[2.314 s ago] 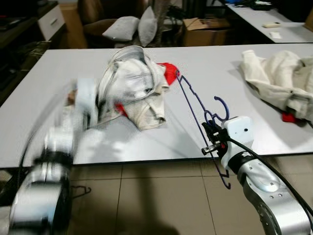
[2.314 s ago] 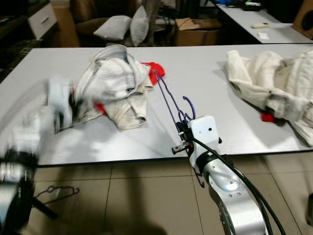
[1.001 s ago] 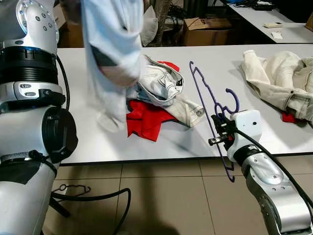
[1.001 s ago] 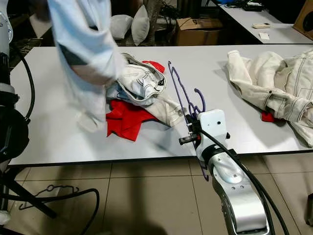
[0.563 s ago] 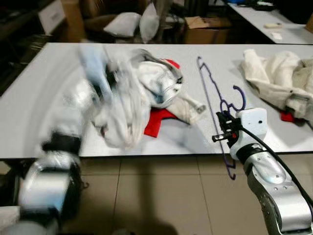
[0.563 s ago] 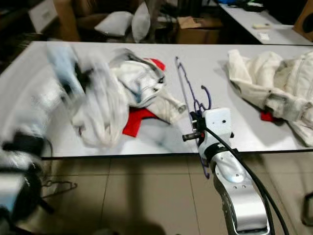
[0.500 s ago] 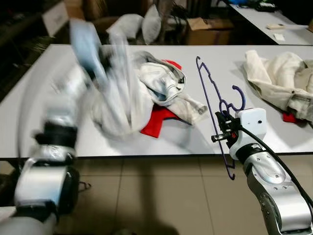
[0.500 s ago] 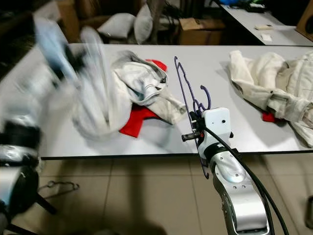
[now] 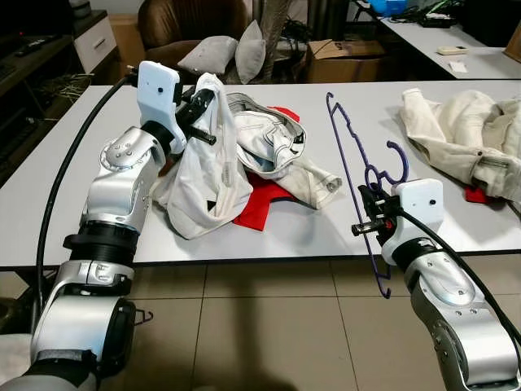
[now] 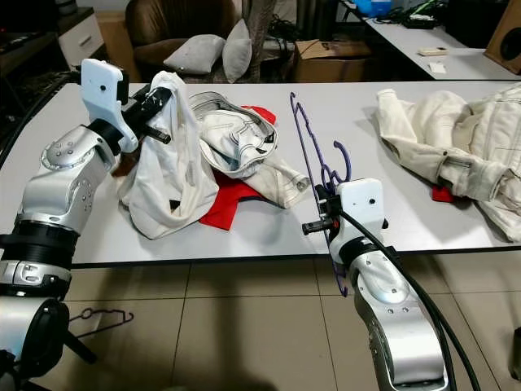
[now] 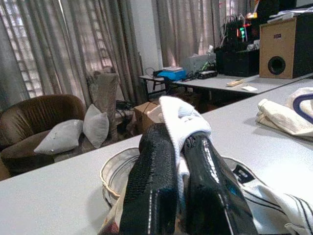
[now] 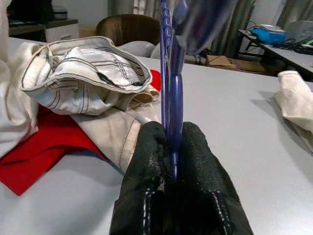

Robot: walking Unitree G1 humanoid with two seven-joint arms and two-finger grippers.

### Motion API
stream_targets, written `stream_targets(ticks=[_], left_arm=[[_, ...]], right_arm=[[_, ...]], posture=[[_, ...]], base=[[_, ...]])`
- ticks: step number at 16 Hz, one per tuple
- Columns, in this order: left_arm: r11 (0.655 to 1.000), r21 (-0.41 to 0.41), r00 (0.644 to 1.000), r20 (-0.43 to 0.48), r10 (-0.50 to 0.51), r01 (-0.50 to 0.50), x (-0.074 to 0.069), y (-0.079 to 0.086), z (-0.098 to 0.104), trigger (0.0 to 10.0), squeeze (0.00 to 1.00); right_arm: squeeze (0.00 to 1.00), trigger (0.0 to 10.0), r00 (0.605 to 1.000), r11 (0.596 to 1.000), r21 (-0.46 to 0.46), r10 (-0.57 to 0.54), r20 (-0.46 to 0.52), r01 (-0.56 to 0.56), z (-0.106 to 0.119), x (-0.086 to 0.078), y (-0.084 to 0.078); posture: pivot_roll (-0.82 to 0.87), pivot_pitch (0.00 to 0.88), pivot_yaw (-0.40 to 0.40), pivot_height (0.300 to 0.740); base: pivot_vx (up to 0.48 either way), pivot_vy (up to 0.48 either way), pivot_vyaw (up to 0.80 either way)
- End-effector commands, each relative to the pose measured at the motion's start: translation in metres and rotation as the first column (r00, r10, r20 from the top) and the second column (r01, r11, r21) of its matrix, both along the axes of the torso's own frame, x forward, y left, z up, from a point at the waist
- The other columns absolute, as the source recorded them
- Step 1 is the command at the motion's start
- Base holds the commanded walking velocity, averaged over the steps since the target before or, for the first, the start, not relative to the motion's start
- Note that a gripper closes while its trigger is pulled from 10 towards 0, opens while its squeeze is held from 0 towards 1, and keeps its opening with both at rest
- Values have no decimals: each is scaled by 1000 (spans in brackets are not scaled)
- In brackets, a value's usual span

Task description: Hang hanger

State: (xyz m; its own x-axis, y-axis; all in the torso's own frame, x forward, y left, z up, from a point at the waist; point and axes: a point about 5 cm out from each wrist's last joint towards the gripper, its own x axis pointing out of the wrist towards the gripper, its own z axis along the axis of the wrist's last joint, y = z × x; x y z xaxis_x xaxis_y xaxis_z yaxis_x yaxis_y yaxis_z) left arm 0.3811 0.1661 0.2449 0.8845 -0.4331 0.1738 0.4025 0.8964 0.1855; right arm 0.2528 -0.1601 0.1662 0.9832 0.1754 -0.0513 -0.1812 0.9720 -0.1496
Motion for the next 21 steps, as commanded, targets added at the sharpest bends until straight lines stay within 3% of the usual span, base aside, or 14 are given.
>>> stream_targets(ticks=[1, 4, 5, 6, 7, 10, 12, 15, 21], left_arm=[[999, 41, 1000, 1, -18, 18, 2, -4, 7, 0, 0], [991, 131, 999, -34, -34, 38, 0, -8, -5, 0, 0], [988, 149, 999, -28, -39, 43, -2, -10, -6, 0, 0], [987, 156, 999, -23, -38, 41, -2, -10, -6, 0, 0], [982, 188, 1000, -17, -20, 22, -2, -7, -6, 0, 0], [976, 219, 1000, -16, 11, -7, -1, -3, -8, 0, 0], [979, 204, 1000, -5, -27, 28, -4, -7, -5, 0, 0], [959, 258, 992, -2, -124, 121, -14, -20, -4, 0, 0], [932, 356, 996, 13, -85, 74, -19, -16, -4, 0, 0]], right_arm=[[0, 10000, 999, 999, 13, 31, 35, -31, 7, 1, 3], [0, 10000, 954, 947, 112, 298, 35, -300, 16, -13, 18], [0, 10000, 898, 893, 134, 439, -41, -430, 12, -23, 21], [0, 10000, 876, 874, 137, 478, -73, -465, 9, -27, 22], [0, 10000, 825, 834, 137, 550, -132, -535, 4, -35, 25], [0, 10000, 772, 794, 161, 608, -186, -586, -1, -43, 25], [0, 10000, 771, 795, 177, 606, -197, -580, -2, -43, 24], [0, 10000, 823, 847, 191, 529, -208, -497, -4, -22, 25], [0, 10000, 846, 866, 195, 494, -201, -460, 3, -9, 25]], posture=[[22, 0, 48, 740], [17, 0, 53, 740], [17, 0, 53, 740], [17, 0, 53, 740], [17, 0, 53, 740], [21, 0, 34, 740], [20, 0, 30, 740], [19, 0, 33, 740], [34, 0, 20, 740]], base=[[0, 0, 0], [0, 0, 0], [0, 0, 0], [0, 0, 0], [0, 0, 0], [0, 0, 0], [0, 0, 0], [0, 0, 0], [0, 0, 0]])
